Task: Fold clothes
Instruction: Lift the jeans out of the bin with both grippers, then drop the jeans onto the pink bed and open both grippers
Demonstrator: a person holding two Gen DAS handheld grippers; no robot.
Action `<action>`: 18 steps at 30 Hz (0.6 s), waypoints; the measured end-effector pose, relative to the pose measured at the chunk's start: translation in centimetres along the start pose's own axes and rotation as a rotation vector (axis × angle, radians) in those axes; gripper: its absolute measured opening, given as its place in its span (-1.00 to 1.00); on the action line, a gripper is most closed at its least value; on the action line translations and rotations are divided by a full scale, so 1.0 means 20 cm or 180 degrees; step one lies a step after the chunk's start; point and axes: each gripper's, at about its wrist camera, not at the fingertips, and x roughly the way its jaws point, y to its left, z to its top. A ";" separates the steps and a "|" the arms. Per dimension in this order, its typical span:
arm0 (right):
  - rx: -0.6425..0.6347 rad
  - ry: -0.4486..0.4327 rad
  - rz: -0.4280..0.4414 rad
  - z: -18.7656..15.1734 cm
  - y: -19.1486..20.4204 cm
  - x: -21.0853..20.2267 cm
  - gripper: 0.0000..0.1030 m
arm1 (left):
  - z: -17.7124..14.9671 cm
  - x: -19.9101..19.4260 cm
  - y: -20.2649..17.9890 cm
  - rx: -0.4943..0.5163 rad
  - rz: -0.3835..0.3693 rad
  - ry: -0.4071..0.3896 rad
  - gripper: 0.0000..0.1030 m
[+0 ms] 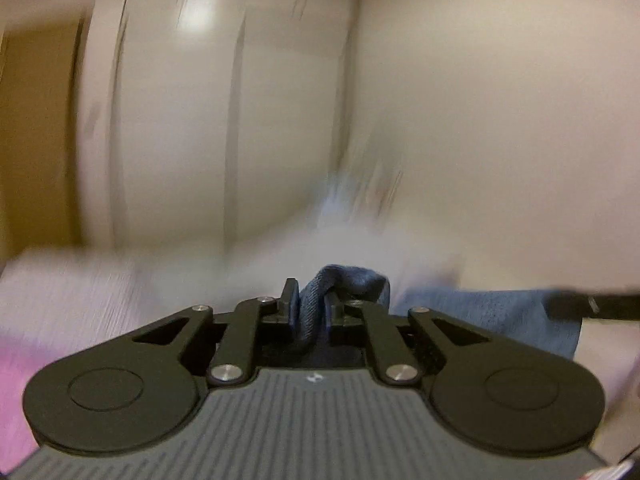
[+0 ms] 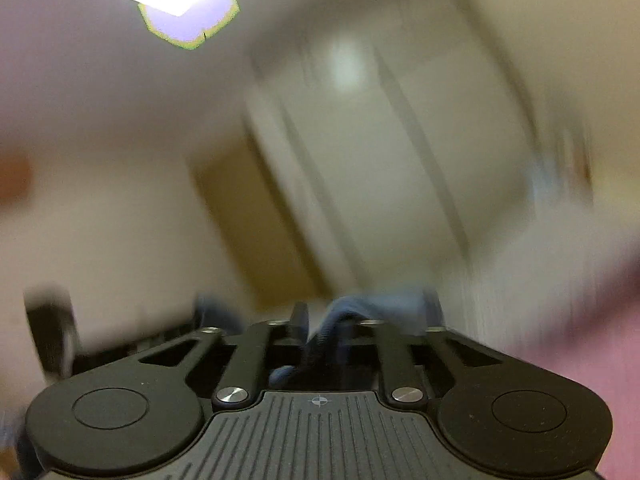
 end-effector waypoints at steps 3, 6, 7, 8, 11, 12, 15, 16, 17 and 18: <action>0.0261 0.1348 -0.0281 -0.50 -0.31 0.32 0.15 | -0.55 0.16 0.10 -0.0300 0.0343 0.0750 -0.82; 0.0357 0.2025 -0.0450 -0.83 -0.39 0.45 0.15 | -1.06 0.07 0.33 -0.1054 0.0523 0.1193 -0.82; 0.0331 0.2130 -0.0477 -0.91 -0.36 0.46 0.15 | -1.21 0.00 0.39 -0.1288 0.0601 0.1263 -0.82; 0.0288 0.2227 -0.0495 -0.96 -0.32 0.47 0.15 | -1.34 -0.07 0.41 -0.1501 0.0660 0.1321 -0.82; -0.0188 0.2255 -0.0435 -1.05 -0.04 0.37 0.15 | -1.61 -0.27 0.50 -0.1977 0.0779 0.1469 -0.82; -0.0415 0.2221 -0.0403 -1.10 0.02 0.35 0.15 | -1.69 -0.32 0.56 -0.2059 0.0831 0.1499 -0.82; -0.1176 0.2090 -0.0301 -1.29 0.13 0.30 0.15 | -1.85 -0.42 0.51 -0.2123 0.0981 0.1549 -0.82; -0.1441 0.2080 -0.0297 -1.35 0.17 0.28 0.15 | -1.87 -0.45 0.45 -0.2112 0.1025 0.1551 -0.82; -0.1690 0.2081 -0.0305 -1.47 0.23 0.23 0.15 | -1.87 -0.44 0.42 -0.2078 0.1058 0.1559 -0.82; -0.1923 0.2085 -0.0313 -1.57 0.28 0.19 0.15 | -1.86 -0.44 0.38 -0.2023 0.1113 0.1573 -0.80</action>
